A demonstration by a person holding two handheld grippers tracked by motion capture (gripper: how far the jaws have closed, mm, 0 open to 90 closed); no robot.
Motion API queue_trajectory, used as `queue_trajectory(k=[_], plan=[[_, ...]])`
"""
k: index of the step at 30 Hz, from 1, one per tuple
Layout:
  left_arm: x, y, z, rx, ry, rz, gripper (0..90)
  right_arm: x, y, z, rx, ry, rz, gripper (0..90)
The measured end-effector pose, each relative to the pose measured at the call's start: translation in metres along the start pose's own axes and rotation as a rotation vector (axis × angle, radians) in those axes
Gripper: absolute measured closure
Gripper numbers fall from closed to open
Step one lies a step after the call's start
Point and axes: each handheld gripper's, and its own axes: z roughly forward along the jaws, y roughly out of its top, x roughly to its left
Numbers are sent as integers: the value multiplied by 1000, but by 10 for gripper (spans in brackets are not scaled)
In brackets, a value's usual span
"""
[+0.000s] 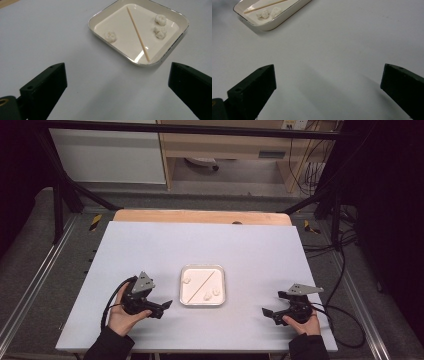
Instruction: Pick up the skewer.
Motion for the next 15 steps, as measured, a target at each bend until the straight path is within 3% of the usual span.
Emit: queue_trajectory(k=[15], plan=[[-16,22,23,33,-8,26,25,0,0,1,3,2,3,7]])
